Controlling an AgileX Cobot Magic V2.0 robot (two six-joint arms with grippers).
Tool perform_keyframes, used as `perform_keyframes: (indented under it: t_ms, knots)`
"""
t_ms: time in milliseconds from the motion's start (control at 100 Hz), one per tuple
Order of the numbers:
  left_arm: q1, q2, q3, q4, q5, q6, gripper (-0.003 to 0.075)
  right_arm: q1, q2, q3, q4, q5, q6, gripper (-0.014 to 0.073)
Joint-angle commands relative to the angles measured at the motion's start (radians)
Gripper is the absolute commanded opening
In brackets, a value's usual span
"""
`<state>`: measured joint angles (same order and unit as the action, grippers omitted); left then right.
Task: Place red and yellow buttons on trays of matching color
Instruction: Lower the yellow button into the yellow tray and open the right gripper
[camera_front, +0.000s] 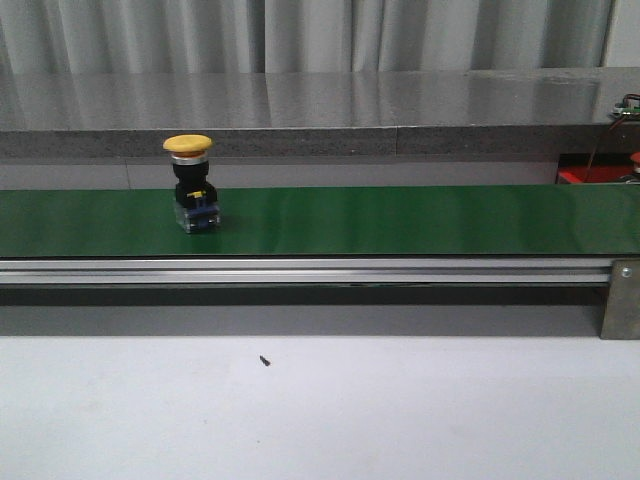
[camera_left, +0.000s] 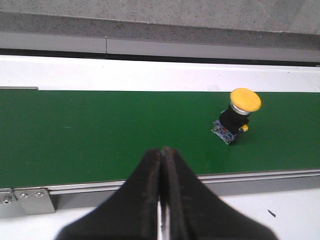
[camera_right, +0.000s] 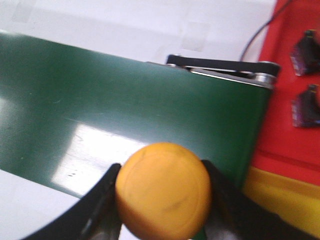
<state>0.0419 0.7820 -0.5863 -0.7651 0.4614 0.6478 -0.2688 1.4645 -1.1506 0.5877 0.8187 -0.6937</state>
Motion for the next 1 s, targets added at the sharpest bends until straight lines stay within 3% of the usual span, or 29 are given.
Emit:
perform_keyframes:
  t_ms: [0,160,350,990]
  knots:
    - [-0.007,-0.006,-0.027,-0.033,-0.050,-0.004,-0.0020,-0.086,-0.072,-0.022,0.021,0.008,0.001,0.0191]
    - [-0.007,-0.006,-0.027,-0.033,-0.050,-0.004,-0.0020,-0.240,-0.078,-0.004,0.021,-0.008,0.004,0.0191]
    - [-0.007,-0.006,-0.027,-0.033,-0.050,-0.004,-0.0020,-0.345,-0.068,0.066,0.021,-0.128,0.004,0.0191]
    - [-0.007,-0.006,-0.027,-0.033,-0.052,-0.004,-0.0020,-0.373,0.244,0.094,0.072,-0.248,0.004,0.0196]
